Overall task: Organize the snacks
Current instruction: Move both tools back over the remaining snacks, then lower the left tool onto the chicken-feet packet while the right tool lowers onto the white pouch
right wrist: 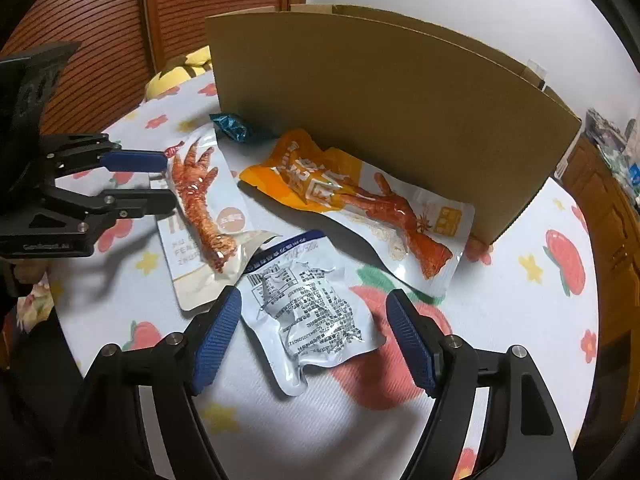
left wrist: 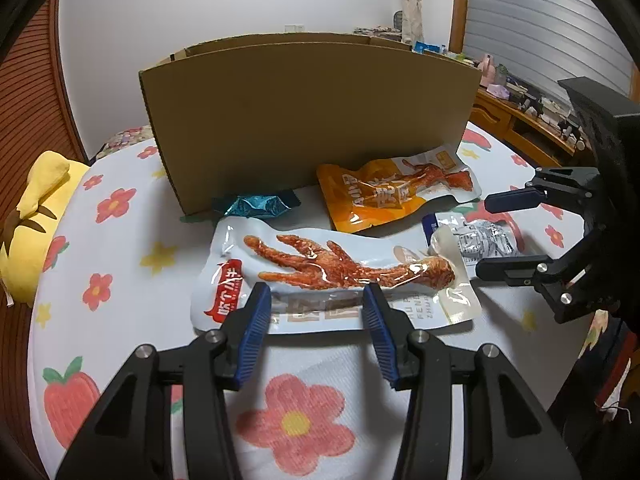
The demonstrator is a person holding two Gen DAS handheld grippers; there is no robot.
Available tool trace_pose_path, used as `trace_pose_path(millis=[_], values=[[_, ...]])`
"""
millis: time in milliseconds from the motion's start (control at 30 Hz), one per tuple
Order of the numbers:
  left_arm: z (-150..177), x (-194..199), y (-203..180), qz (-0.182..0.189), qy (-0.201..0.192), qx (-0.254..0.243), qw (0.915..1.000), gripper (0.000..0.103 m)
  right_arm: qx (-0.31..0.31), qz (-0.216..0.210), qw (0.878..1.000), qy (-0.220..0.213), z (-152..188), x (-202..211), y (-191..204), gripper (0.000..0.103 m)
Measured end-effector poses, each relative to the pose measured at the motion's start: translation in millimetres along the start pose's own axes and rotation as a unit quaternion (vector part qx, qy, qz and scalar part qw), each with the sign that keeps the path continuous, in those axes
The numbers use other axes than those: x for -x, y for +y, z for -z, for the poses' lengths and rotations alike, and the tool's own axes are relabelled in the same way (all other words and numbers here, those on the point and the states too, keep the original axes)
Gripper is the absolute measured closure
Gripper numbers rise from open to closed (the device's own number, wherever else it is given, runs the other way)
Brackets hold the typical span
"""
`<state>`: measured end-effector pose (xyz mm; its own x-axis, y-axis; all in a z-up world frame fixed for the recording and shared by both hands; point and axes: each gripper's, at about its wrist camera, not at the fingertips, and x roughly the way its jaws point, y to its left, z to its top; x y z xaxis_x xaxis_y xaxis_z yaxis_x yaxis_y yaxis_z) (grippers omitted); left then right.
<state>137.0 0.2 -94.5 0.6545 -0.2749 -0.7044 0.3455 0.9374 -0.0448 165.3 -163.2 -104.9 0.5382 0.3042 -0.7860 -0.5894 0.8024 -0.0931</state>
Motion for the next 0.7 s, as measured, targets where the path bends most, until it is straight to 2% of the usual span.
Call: trace_pose_path(millis=[467, 700], values=[[8, 19, 13, -0.007, -0.022, 0.036, 0.9991, 0.055, 0.019, -0.021, 0.999, 0.021, -4, -15, 6, 0.025], [18, 28, 24, -0.017, -0.028, 0.062, 0.9975, 0.055, 0.021, -0.027, 0.999, 0.016, 1, -9, 11, 0.037]])
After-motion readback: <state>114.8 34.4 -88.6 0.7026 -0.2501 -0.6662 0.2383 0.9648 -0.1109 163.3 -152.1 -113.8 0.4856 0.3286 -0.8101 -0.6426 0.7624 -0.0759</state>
